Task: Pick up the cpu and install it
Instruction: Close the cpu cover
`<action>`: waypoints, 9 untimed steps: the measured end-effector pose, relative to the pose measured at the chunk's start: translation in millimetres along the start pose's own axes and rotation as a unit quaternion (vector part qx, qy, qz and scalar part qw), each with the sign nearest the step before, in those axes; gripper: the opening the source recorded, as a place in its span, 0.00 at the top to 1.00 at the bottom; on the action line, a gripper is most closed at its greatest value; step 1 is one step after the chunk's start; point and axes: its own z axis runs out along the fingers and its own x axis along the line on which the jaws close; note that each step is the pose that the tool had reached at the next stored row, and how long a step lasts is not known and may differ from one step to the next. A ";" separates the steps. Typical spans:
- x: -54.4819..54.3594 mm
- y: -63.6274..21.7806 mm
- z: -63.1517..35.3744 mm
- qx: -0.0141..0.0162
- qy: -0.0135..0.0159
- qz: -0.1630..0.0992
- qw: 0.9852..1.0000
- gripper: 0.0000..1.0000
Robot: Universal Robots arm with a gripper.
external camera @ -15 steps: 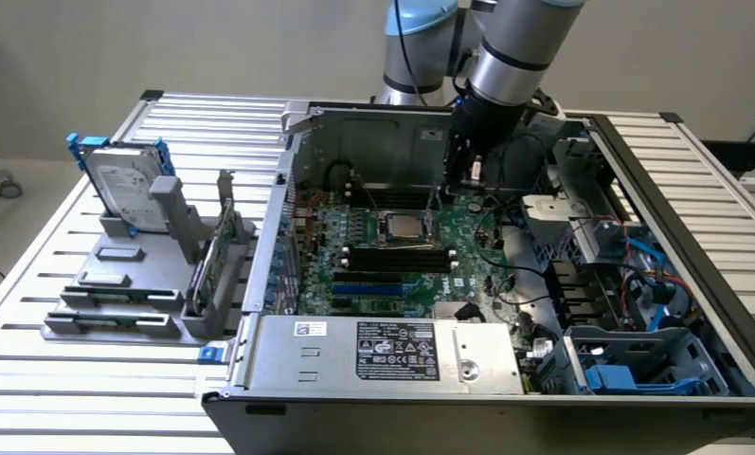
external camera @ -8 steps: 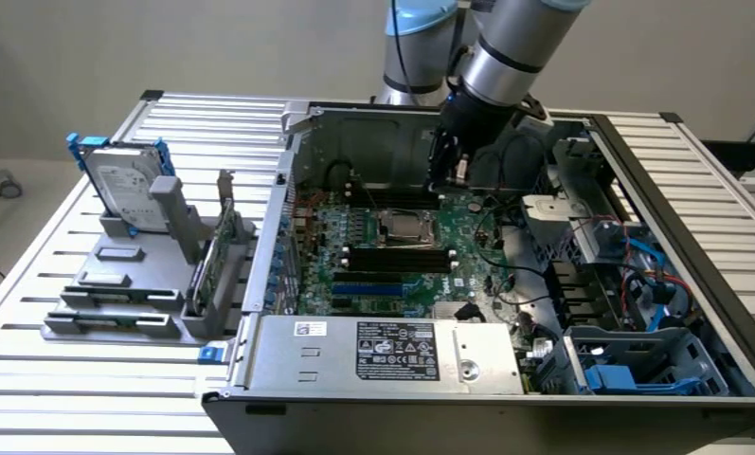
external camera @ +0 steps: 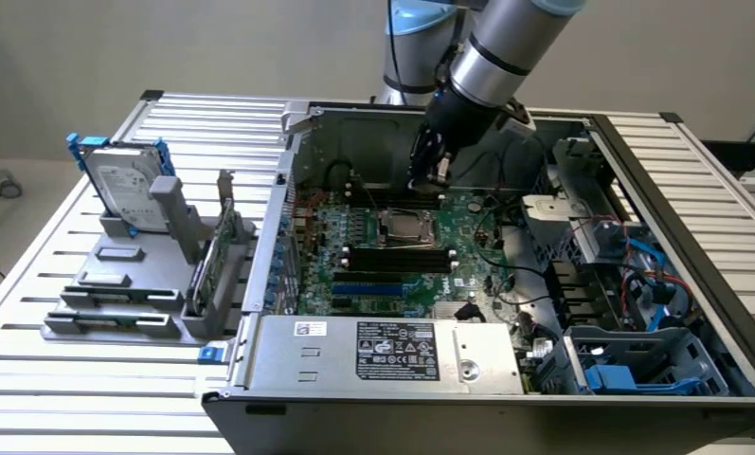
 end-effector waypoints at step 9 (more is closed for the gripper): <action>-1.4 -10.4 16.5 0.008 0.000 0.000 1.000 0.89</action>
